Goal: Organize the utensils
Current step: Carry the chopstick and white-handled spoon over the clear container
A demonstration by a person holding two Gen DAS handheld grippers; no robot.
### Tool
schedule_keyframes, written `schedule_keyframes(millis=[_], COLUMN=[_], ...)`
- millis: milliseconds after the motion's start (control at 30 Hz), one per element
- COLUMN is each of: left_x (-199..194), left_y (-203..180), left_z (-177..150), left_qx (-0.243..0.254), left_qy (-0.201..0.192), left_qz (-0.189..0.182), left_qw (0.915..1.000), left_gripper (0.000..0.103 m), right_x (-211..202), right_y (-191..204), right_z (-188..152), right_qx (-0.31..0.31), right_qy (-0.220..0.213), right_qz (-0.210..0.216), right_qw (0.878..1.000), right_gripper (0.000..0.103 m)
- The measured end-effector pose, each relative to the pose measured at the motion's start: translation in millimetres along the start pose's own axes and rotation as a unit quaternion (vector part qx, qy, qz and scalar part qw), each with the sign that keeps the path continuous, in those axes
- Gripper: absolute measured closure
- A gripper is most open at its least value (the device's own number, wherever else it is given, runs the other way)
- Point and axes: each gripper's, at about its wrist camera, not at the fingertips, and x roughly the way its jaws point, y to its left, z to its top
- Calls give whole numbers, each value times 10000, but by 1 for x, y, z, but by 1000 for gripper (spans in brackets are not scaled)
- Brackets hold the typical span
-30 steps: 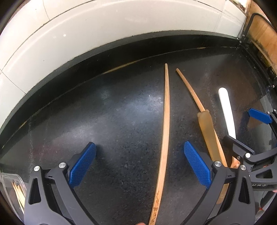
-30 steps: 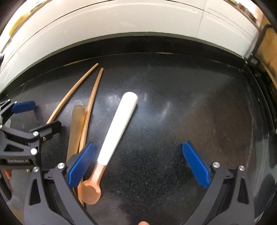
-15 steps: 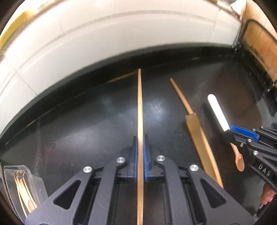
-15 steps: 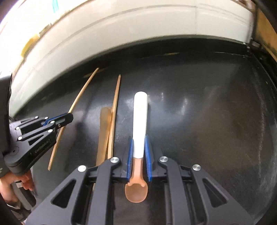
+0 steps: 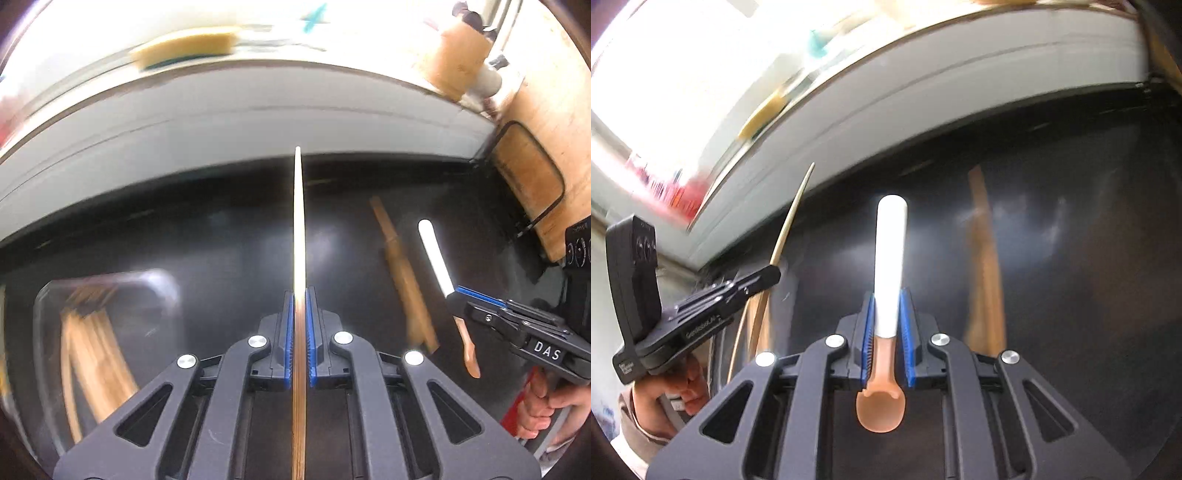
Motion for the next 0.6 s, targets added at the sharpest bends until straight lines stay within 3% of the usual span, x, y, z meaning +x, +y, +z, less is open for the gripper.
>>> schedule_keyframes(millis=[167,267,367,600], left_x=[-32,-58,-83,-87], left_y=[66,109,147,169], left_z=[-54,-75,-87,-116], left_qx=[-576,-823,-1108,-1072], left_qy=[86,35,39,263], left_qz=[244,487,486,338], left_qw=[9980,9954,9927,9933], left_gripper=[98,97,97,97], right_x=[32,35,40,85], right_y=[66,115,155,197], right_z=[-35,-41,-39,-61], right_qx=[-553,-913,-928,-733], right_qy=[614,553,534,909], right_qz=[276,546,856,798], right_qw=[9962,9928,9906,9899], right_gripper=[89,89,89,89])
